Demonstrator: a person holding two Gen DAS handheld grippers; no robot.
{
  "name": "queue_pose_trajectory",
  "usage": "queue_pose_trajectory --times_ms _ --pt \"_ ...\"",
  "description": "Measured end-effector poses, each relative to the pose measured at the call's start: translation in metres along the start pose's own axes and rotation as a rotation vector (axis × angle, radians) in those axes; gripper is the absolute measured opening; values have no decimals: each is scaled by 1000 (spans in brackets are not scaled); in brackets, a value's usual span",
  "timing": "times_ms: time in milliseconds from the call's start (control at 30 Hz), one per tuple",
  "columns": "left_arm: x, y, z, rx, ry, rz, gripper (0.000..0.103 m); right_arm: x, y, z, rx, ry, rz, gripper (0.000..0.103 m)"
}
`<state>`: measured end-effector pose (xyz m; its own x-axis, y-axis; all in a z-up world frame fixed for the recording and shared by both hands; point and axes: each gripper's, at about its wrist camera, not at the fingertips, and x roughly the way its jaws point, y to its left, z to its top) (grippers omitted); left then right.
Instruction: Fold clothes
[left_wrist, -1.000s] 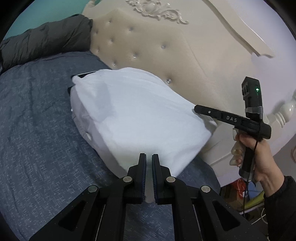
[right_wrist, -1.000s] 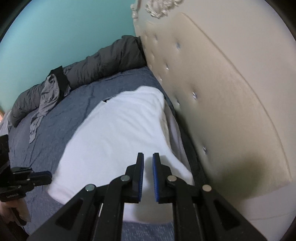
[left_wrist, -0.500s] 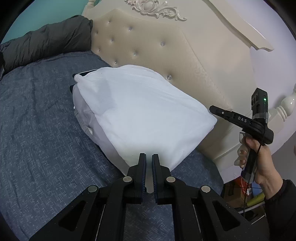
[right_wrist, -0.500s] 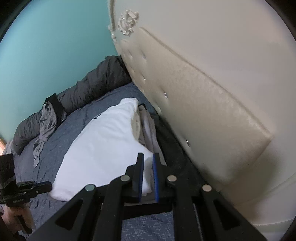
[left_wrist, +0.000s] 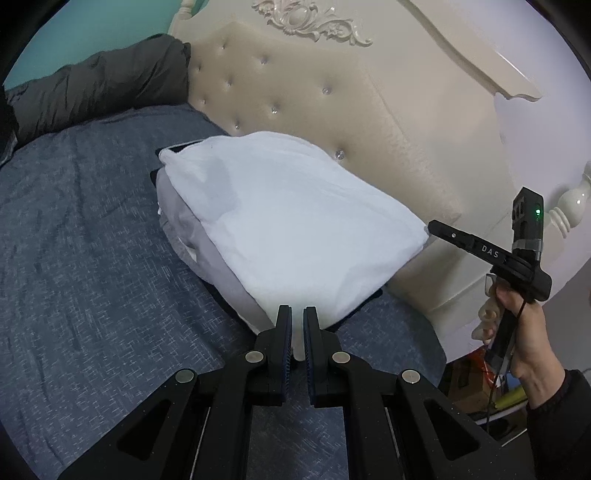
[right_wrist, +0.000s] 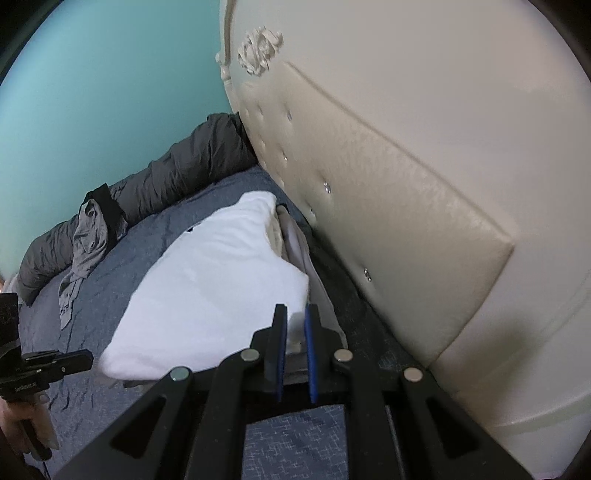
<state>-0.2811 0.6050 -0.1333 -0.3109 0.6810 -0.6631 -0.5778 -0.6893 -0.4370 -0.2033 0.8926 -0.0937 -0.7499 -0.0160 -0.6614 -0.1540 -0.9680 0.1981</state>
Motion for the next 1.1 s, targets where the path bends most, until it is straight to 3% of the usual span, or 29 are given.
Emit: queue_pose_trajectory --times_ms 533,767,933,1100 --pt "-85 -44 -8 85 -73 9 7 -86 55 -22 -4 -83 34 9" --pt "-130 -59 -24 108 -110 19 21 -130 82 -45 5 -122 21 10" --pt "-160 -68 -38 132 -127 19 23 -159 105 -61 -5 -145 13 25" --pt "-189 -73 -53 140 -148 16 35 -181 127 -79 -3 -158 11 29"
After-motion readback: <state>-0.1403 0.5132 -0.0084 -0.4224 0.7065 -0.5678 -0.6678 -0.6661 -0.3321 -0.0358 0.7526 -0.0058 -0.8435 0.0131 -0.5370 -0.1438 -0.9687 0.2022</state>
